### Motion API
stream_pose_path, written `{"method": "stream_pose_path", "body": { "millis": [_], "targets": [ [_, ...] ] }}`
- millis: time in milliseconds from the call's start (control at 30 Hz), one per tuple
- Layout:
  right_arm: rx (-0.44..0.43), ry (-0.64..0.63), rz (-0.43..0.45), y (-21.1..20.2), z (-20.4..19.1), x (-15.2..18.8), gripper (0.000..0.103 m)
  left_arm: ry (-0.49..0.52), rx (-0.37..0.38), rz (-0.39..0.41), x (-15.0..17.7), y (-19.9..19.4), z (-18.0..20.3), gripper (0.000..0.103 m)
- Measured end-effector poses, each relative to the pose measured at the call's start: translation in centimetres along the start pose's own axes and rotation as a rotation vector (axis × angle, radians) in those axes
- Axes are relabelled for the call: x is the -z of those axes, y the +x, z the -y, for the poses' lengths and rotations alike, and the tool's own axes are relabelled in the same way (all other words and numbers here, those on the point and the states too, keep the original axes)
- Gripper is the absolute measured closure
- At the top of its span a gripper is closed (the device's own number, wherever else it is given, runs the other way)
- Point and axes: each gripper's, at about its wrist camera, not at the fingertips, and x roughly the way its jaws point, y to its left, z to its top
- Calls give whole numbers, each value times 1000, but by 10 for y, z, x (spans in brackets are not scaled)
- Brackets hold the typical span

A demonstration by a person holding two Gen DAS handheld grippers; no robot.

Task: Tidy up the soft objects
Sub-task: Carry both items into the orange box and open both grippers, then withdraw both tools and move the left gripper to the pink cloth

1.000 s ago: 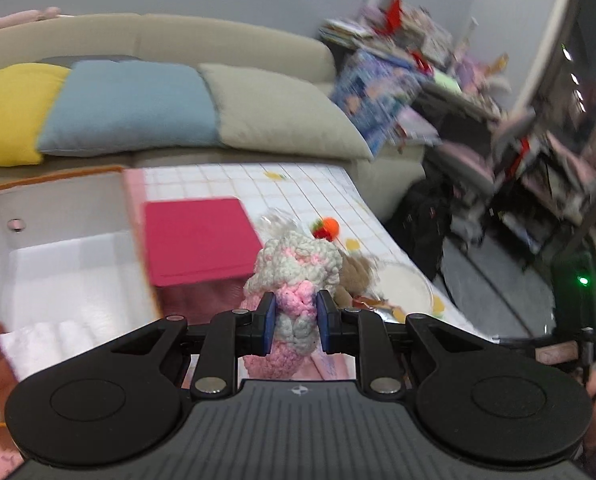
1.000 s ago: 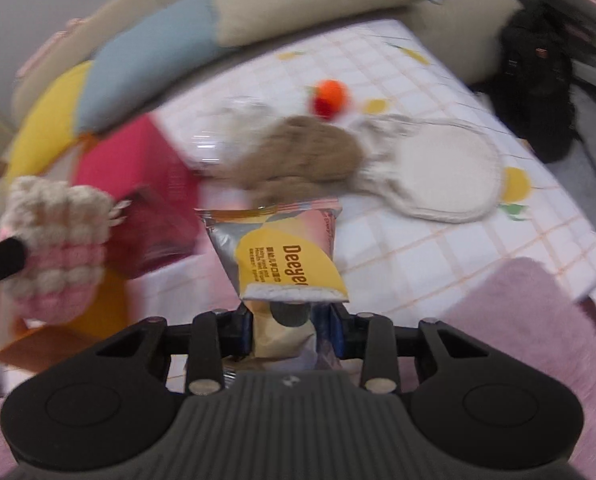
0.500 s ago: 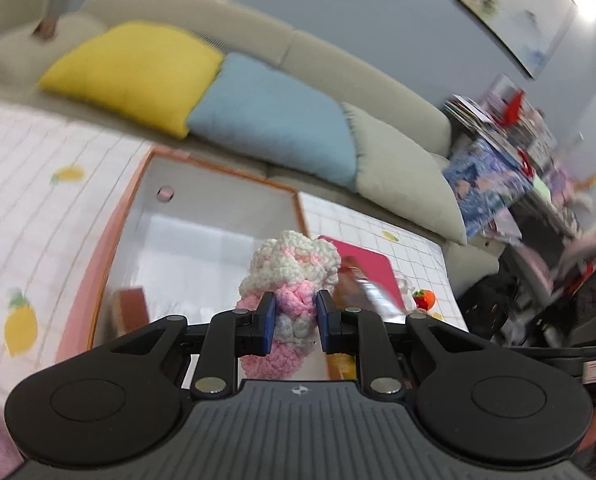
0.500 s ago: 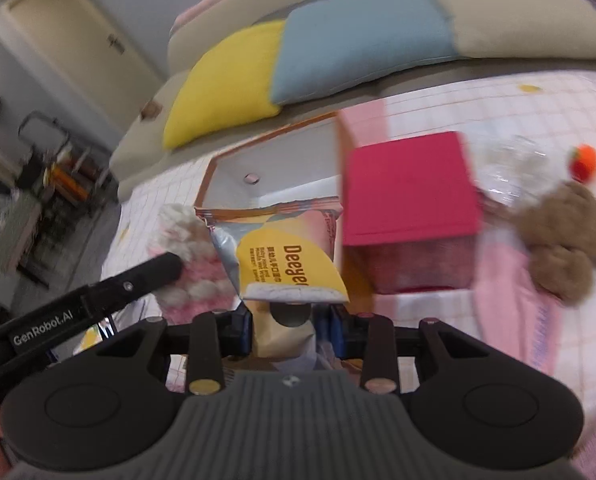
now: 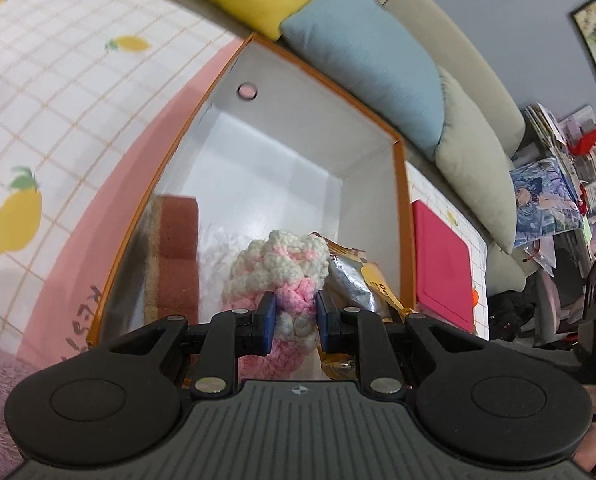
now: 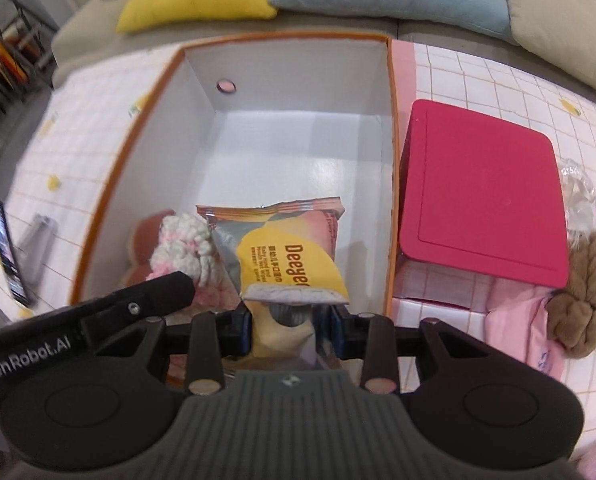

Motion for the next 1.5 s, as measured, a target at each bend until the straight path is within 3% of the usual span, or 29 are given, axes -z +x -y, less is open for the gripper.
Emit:
{"method": "stream_pose_path", "body": {
  "millis": [133, 433, 800, 1000, 1300, 1500],
  "targets": [
    [21, -50, -55, 14, -3, -2, 67, -6, -12, -26, -3, 5, -9, 80],
    [68, -198, -79, 21, -17, -2, 63, 28, -44, -71, -8, 19, -2, 80],
    [51, -227, 6, -9, -7, 10, 57, 11, -11, -148, -6, 44, -3, 79],
    [-12, -196, 59, -26, 6, 18, 57, 10, -11, -166, -7, 47, -3, 75],
    [-60, -138, 132, -50, 22, 27, 55, 52, 13, -132, -9, 19, 12, 64],
    [-84, -44, 221, -78, 47, 42, 51, 203, 60, -43, 3, -13, 45, 64]
  ]
}}
